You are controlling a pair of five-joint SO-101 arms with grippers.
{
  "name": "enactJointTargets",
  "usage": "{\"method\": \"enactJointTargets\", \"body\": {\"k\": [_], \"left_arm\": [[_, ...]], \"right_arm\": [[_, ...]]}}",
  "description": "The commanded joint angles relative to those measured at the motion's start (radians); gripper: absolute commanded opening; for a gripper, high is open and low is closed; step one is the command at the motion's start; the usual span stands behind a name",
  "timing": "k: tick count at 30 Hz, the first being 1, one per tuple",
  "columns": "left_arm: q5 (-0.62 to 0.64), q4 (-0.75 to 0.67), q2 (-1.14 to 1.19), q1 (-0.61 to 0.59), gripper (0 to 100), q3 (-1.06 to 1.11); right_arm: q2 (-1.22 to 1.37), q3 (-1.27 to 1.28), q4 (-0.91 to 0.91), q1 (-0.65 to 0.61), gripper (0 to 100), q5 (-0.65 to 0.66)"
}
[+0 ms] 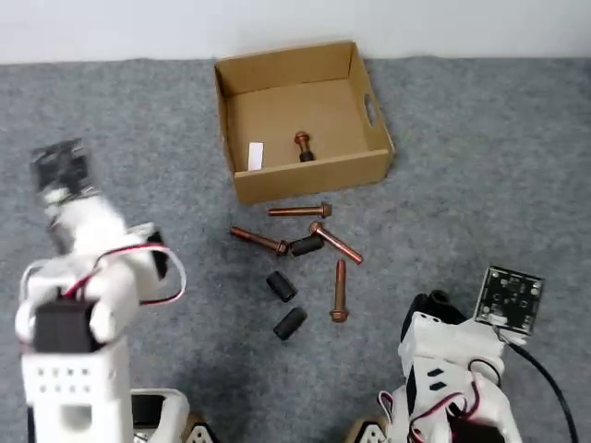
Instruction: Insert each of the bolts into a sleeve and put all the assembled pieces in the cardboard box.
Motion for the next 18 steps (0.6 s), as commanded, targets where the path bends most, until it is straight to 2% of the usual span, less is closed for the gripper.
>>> {"method": "enactJointTargets", "body": {"k": [1, 7, 13, 18], "left_arm": [[-0.209, -0.061, 0.114, 0.044, 1, -0.077], [-0.787, -0.186, 0.295, 0.048, 1, -0.081], [-1.065, -0.238, 0.519, 0.044, 1, -0.09], [-1.329, -0.235, 0.617, 0.055, 1, -0.09]], "right_arm": [[0.004, 0.008, -0.024, 0.015, 0.8, -0.003], [0.005, 0.021, -0.025, 0.087, 0.8, 0.052], [0.004, 0.021, -0.024, 0.09, 0.8, 0.06], [0.015, 0.023, -0.024, 0.09, 0.8, 0.061]]}}
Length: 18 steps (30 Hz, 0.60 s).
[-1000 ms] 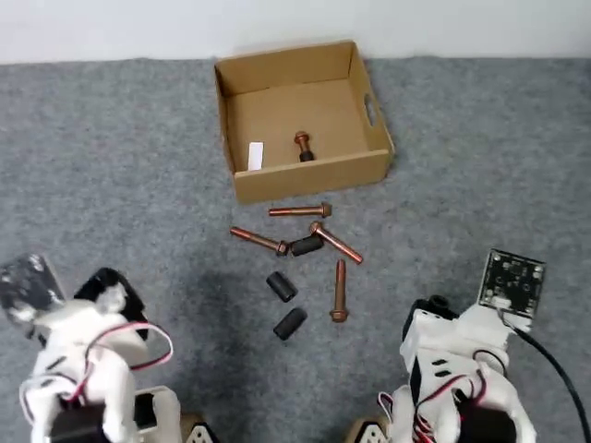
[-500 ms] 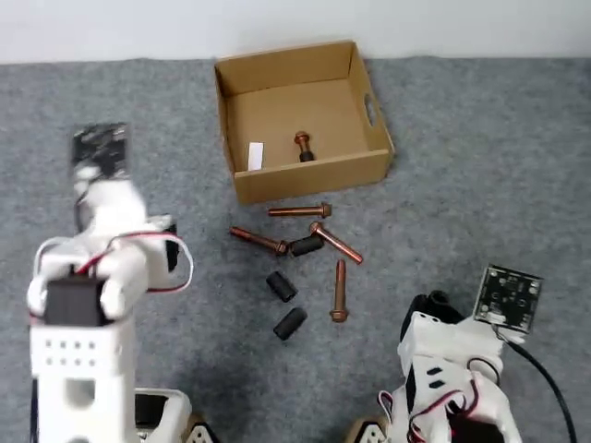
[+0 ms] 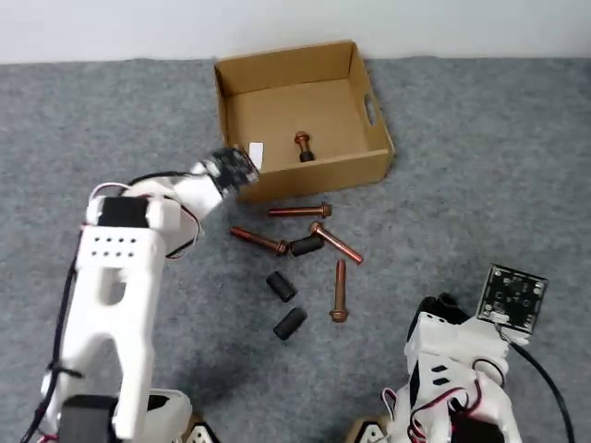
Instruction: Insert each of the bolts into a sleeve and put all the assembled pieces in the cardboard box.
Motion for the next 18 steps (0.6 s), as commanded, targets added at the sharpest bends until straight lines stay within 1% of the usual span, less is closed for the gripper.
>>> {"method": "enactJointTargets", "body": {"k": [1, 4, 6, 8, 13, 18], "left_arm": [[-0.17, -0.02, 0.037, 0.014, 1, -0.045], [-0.252, -0.02, 0.055, 0.029, 7, -0.045], [-0.273, -0.02, 0.064, 0.051, 12, -0.045], [-0.276, -0.02, 0.081, 0.083, 15, -0.059], [-0.276, -0.021, 0.184, 0.176, 15, -0.137], [-0.275, -0.009, 0.365, 0.227, 15, -0.282]], "right_arm": [[0.015, -0.005, -0.022, 0.015, 0.8, 0.012], [0.015, -0.005, -0.022, 0.015, 0.8, 0.046], [0.015, -0.005, -0.022, 0.015, 0.8, 0.052], [0.015, -0.003, -0.022, 0.015, 0.8, 0.054], [0.015, -0.003, -0.022, 0.015, 0.8, 0.054], [0.015, -0.003, -0.022, 0.015, 0.8, 0.054]]}}
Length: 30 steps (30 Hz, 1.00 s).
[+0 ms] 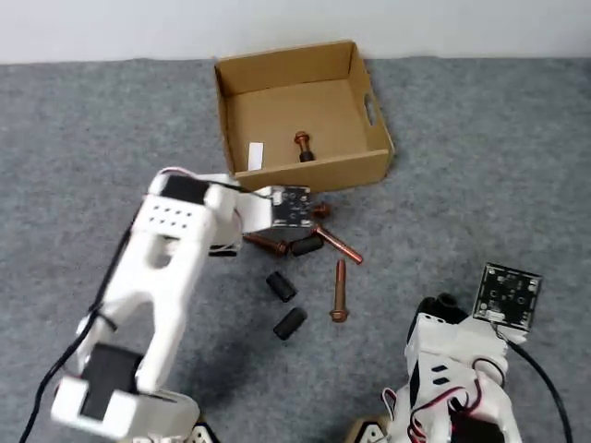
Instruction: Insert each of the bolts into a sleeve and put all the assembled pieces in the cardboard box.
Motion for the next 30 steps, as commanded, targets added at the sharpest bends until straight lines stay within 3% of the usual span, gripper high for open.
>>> {"method": "enactJointTargets", "body": {"k": [1, 7, 17, 30], "left_arm": [[-0.009, 0.005, 0.107, 0.037, 15, -0.14], [-0.009, 0.092, 0.307, 0.072, 15, -0.329], [-0.006, 0.101, 0.546, 0.087, 15, -0.521], [0.049, 0.092, 0.618, 0.166, 15, -0.536]], "right_arm": [[0.012, -0.003, -0.022, 0.015, 0.8, 0.011], [0.012, -0.003, -0.022, 0.015, 0.8, 0.011], [0.012, -0.003, -0.022, 0.015, 0.8, 0.011], [0.012, -0.003, -0.022, 0.015, 0.8, 0.011]]}}
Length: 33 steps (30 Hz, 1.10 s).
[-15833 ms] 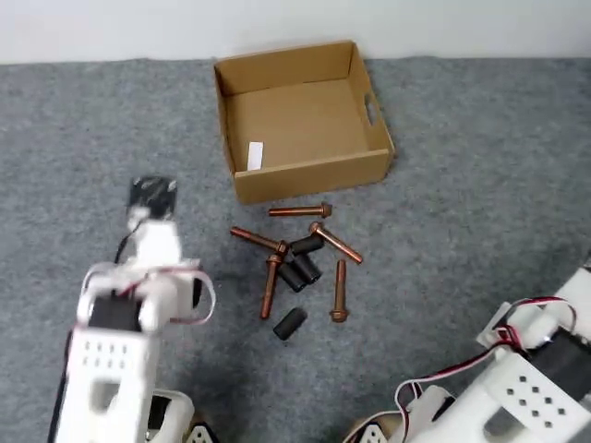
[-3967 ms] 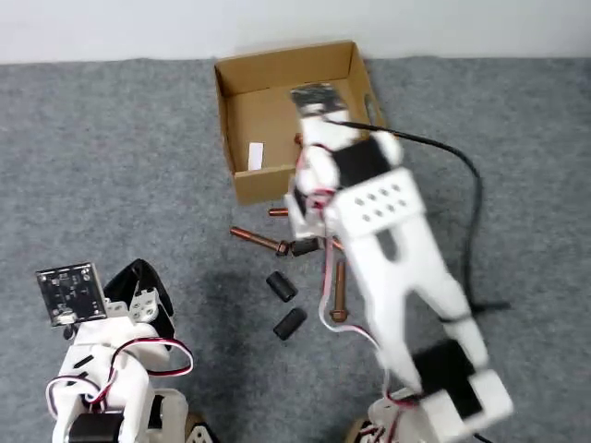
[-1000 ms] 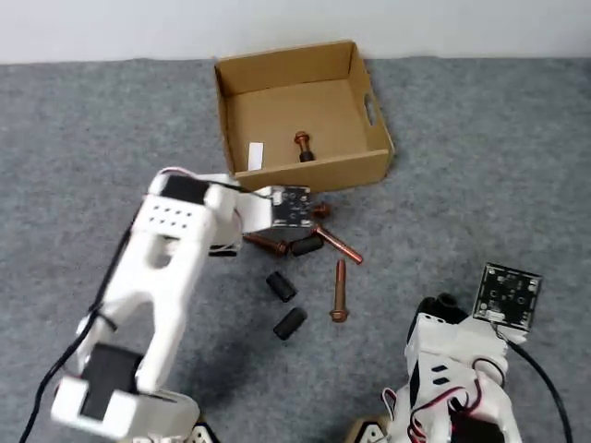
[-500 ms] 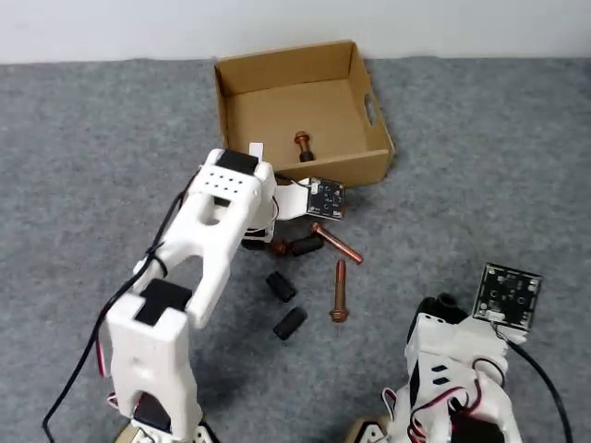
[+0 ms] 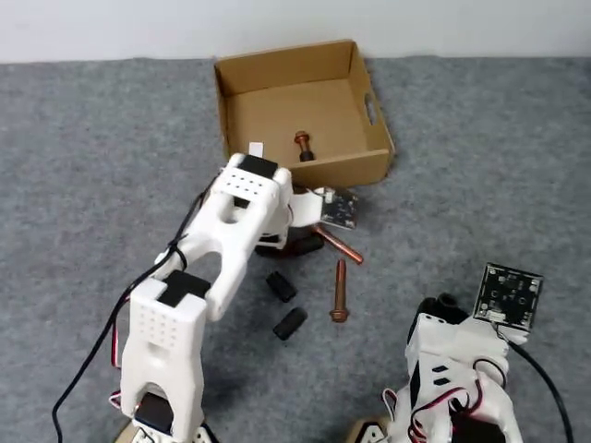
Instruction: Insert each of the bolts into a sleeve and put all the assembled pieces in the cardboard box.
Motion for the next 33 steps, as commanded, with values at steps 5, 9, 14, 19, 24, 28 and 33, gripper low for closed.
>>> {"method": "enactJointTargets", "body": {"k": [5, 9, 14, 19, 24, 28, 33], "left_arm": [[0.052, 0.009, 0.008, 0.031, 7, -0.035], [0.052, 0.034, 0.017, 0.031, 1, -0.039], [0.052, 0.107, -0.063, 0.04, 0, -0.041], [0.146, 0.189, -0.236, 0.051, 0, -0.038], [0.336, 0.278, -0.413, 0.077, 0, -0.035], [0.597, 0.365, -0.523, 0.091, 0, -0.033], [0.861, 0.419, -0.678, 0.083, 0, -0.027]], "right_arm": [[0.012, -0.003, -0.022, 0.015, 0.8, 0.011], [0.012, -0.003, -0.021, 0.015, 0.8, 0.008], [0.008, -0.003, -0.021, 0.013, 0.8, 0.005], [0.002, -0.002, -0.019, 0.012, 0.8, 0.005], [0.002, -0.002, -0.018, -0.002, 0.8, 0.003], [0.001, -0.002, -0.018, -0.051, 0.8, 0.003], [-0.001, -0.003, -0.016, -0.113, 0.8, 0.003]]}}
